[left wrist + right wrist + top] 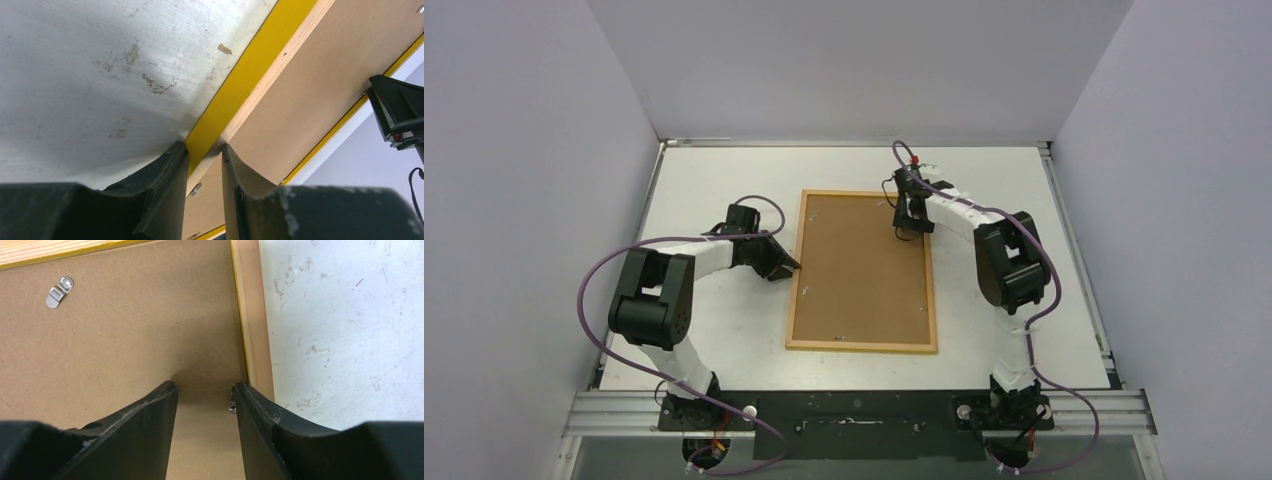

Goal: Put the photo into the frame

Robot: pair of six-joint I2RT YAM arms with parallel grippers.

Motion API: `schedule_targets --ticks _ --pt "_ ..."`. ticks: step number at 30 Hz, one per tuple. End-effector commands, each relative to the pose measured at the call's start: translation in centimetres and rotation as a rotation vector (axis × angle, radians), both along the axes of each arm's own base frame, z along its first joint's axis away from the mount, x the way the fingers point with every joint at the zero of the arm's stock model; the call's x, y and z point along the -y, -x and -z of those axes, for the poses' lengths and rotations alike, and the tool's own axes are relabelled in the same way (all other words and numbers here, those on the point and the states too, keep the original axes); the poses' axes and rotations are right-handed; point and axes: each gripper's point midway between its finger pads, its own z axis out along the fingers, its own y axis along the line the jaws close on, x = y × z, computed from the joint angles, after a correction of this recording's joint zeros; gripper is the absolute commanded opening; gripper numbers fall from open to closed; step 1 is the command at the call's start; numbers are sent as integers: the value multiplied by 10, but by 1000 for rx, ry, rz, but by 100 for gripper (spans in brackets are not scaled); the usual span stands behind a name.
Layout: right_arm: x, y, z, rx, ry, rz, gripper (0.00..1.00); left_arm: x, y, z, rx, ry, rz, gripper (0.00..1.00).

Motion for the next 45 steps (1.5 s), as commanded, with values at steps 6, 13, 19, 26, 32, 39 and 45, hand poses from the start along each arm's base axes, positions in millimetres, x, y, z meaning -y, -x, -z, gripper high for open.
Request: schedule_targets --ticks 6,13,19,26,32,39,45 --pt "4 3 -36 57 -49 -7 47 -13 -4 8 14 -69 -4 27" --pt "15 3 -75 72 -18 -24 53 -7 -9 -4 83 -111 97 33" --pt "43 26 -47 -39 23 68 55 -1 -12 -7 105 -86 129 34" --pt "27 18 -27 -79 -42 21 58 3 -12 -4 101 -77 148 34" --pt "27 18 -9 -116 -40 41 54 4 -13 -3 97 -74 151 35" --pt "24 12 -6 -86 -63 50 44 4 -10 -1 90 -70 156 34" --pt "26 6 -6 -66 -66 71 48 5 -9 0 83 -63 160 34"
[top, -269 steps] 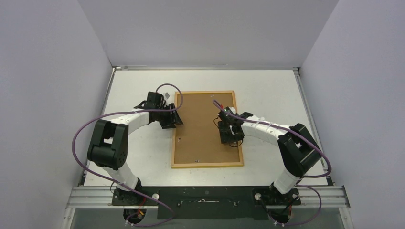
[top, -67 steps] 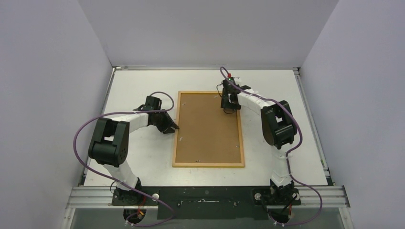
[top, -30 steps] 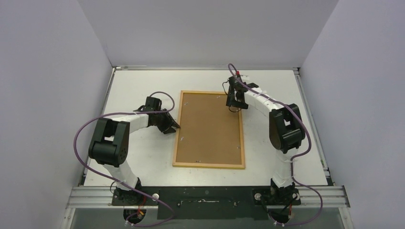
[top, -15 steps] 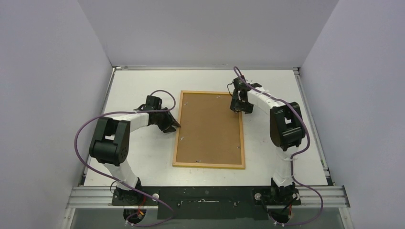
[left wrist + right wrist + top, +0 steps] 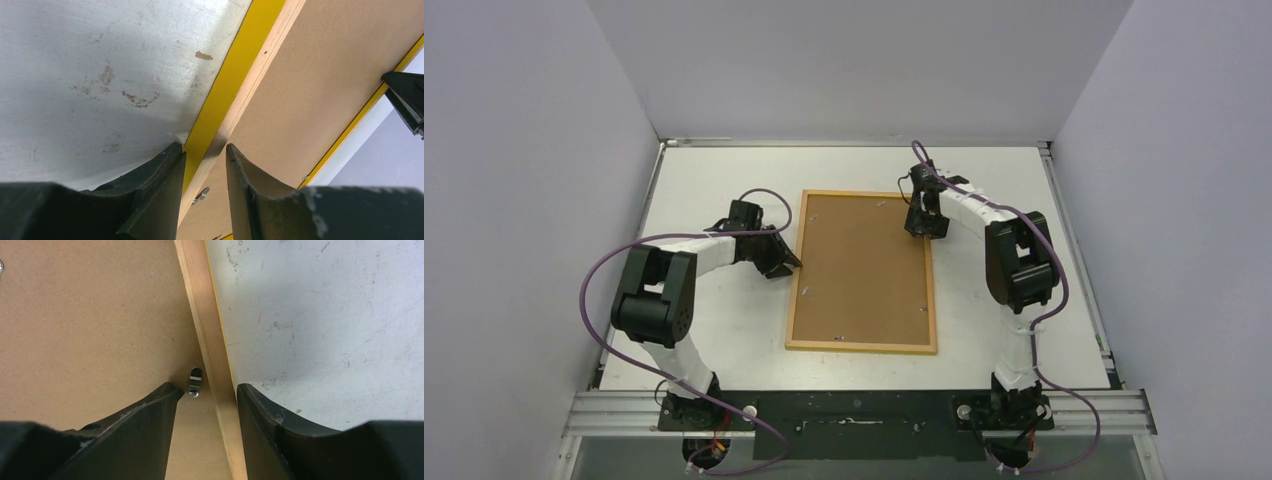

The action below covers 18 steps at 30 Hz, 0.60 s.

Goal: Put the photo into the frame

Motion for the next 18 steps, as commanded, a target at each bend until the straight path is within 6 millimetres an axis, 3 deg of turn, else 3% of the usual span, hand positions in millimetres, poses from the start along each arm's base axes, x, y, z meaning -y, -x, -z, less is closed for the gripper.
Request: schedule_targets --ticks 1,7,14,18 --pt "-1 -17 -6 64 -16 36 49 4 -4 2 8 -6 29 34" --pt "0 -21 -5 78 -20 62 48 5 -3 5 -1 -4 33 34" --pt "4 -21 -5 85 -22 87 34 5 -2 6 -3 -4 38 34" --pt "5 -20 -5 81 -24 84 33 6 -2 6 -3 -3 40 34"
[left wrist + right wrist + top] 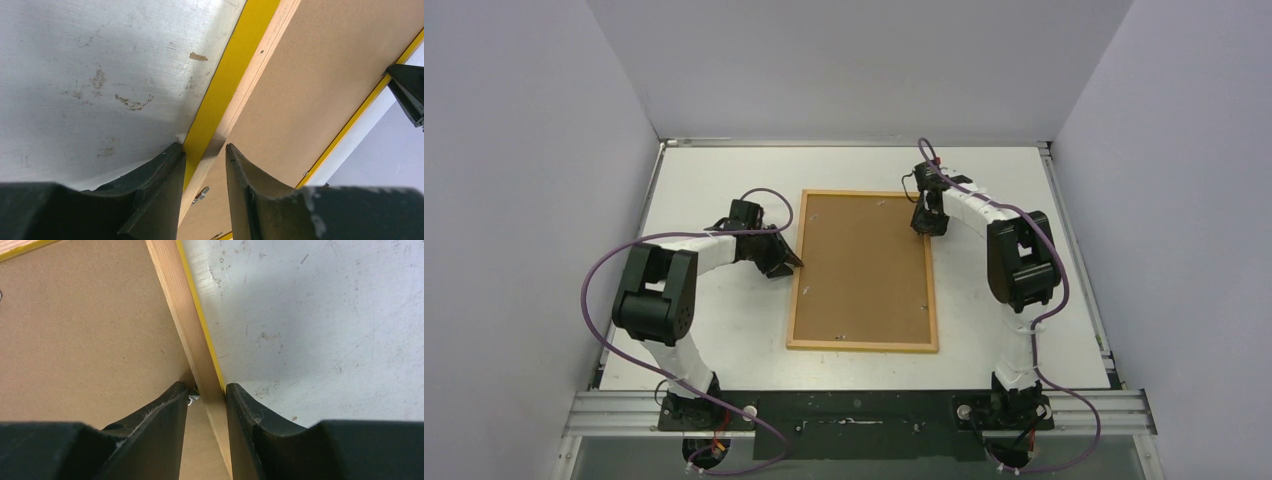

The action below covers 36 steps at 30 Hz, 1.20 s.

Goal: Put the photo into the frame

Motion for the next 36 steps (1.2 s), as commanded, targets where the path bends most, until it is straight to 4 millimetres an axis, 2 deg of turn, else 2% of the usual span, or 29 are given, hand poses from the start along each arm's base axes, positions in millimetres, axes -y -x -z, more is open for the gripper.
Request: schedule_targets --ticks 1,4,10,16,23,26,31,36 --pt "-1 -12 -3 51 -8 19 33 3 -1 6 -2 -15 26 34" --pt "-1 -11 0 40 -10 18 31 3 -2 5 0 -15 27 34" --pt "-3 -10 0 38 -16 11 21 4 -2 5 1 -14 30 34" --pt "-5 -11 -1 39 -20 5 25 4 -2 5 2 -15 31 34" --pt "-9 -19 -13 67 -38 -14 21 4 -4 3 7 -17 33 34" --pt "-11 -23 -22 87 -44 -19 30 4 -6 0 14 -24 45 34" --pt "-10 -30 -56 149 -49 -22 45 1 -22 -25 75 -62 96 35" --pt "-9 -29 -87 200 -58 -36 50 -5 -37 -56 154 -103 156 46"
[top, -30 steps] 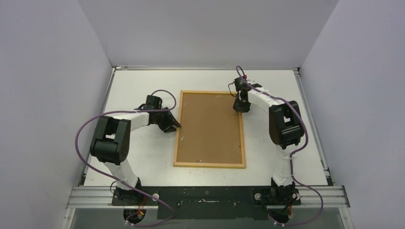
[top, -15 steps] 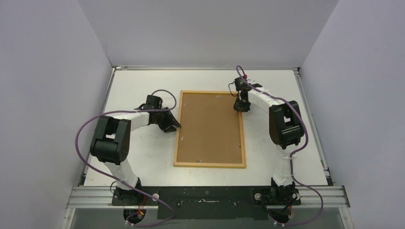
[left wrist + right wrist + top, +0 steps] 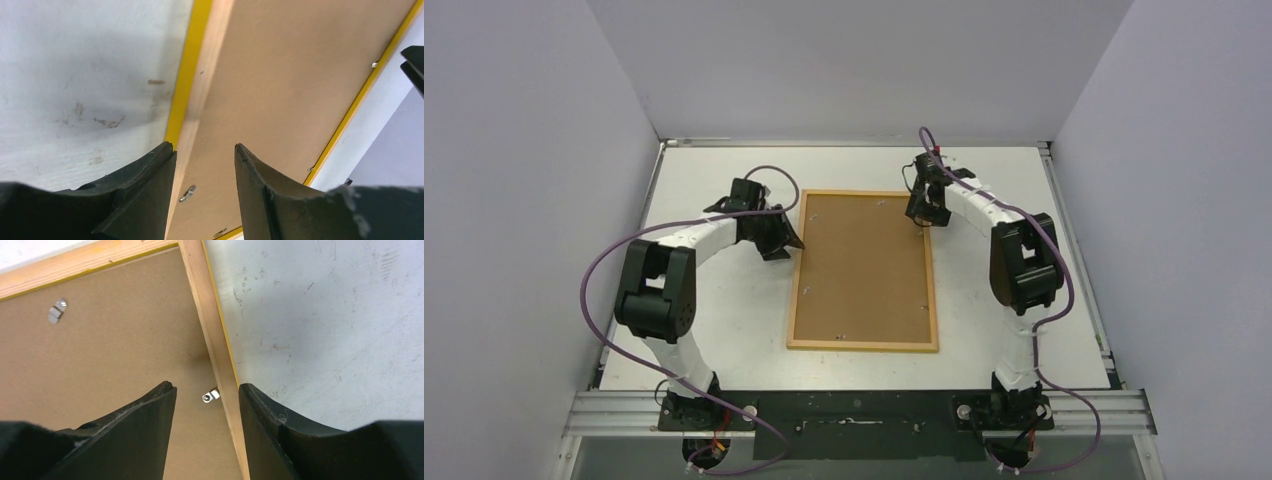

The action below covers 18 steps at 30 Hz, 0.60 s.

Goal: Put the photo into the frame

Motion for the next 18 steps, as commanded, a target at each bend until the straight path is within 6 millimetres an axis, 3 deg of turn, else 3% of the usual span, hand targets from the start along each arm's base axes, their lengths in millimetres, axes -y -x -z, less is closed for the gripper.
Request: schedule_targets --ticks 1,7,11,18 --pt "-5 -10 -70 139 -43 -29 51 -7 -18 -38 115 -48 77 48" --pt "-15 33 -80 113 -18 -84 52 -21 7 -51 129 -99 106 58" --pt "-30 78 -85 110 13 -120 57 -27 38 -51 101 -101 104 58" --pt "-49 169 -84 54 20 -119 62 -17 94 -44 25 0 124 59"
